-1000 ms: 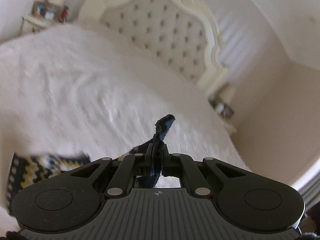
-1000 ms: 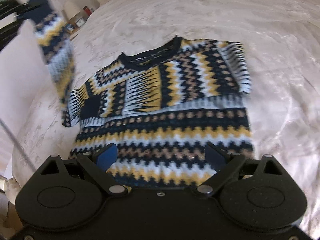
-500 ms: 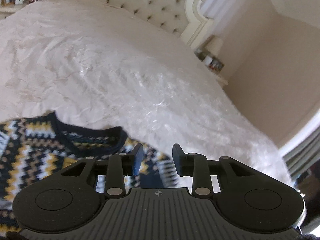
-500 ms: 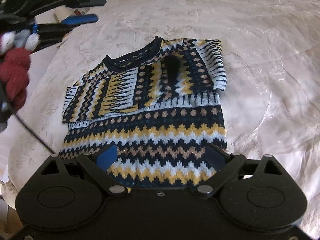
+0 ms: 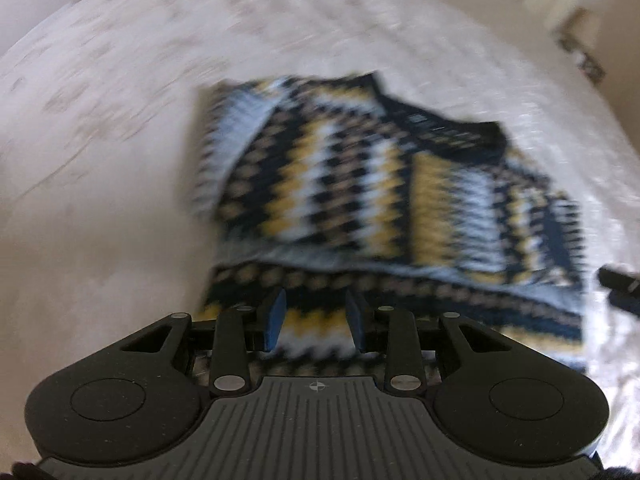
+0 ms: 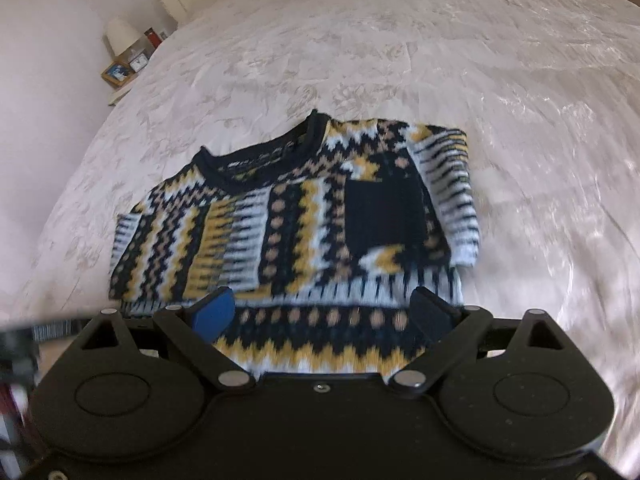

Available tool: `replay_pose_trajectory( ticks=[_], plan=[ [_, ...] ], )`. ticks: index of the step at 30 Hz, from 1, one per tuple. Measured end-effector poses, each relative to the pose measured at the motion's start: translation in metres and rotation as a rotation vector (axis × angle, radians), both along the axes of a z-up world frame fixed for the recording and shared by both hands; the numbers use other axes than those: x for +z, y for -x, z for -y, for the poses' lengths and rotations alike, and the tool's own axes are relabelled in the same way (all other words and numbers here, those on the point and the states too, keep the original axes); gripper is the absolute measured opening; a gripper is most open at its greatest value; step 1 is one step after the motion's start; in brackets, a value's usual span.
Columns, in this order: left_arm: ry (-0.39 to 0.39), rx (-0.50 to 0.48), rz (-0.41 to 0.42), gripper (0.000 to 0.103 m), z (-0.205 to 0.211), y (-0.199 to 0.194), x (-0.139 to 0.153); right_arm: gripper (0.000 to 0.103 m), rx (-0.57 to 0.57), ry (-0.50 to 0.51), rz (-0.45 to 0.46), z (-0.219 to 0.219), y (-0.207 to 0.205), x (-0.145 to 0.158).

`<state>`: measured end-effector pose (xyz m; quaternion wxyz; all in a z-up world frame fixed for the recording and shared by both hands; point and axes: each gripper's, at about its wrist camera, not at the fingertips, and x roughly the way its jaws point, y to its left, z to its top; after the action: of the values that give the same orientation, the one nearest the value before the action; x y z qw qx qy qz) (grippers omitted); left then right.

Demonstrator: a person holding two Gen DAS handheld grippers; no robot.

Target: Fold small clothes

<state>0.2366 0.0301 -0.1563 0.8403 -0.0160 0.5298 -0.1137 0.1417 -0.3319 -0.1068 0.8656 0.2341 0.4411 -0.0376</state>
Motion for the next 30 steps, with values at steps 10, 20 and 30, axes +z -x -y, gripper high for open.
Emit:
replay_pose_trajectory(
  ticks=[10, 20, 30],
  plan=[
    [-0.061, 0.012, -0.063, 0.033, -0.021, 0.004, -0.041, 0.095, -0.001, 0.013, -0.024, 0.023, -0.043, -0.016],
    [-0.059, -0.013, -0.042, 0.039, -0.015, 0.006, -0.046, 0.085, 0.01, 0.033, -0.1, 0.044, -0.077, -0.047],
    [-0.063, -0.007, -0.041, 0.042, -0.012, 0.007, -0.046, 0.015, -0.004, 0.034, -0.115, 0.046, -0.079, -0.039]
  ],
)
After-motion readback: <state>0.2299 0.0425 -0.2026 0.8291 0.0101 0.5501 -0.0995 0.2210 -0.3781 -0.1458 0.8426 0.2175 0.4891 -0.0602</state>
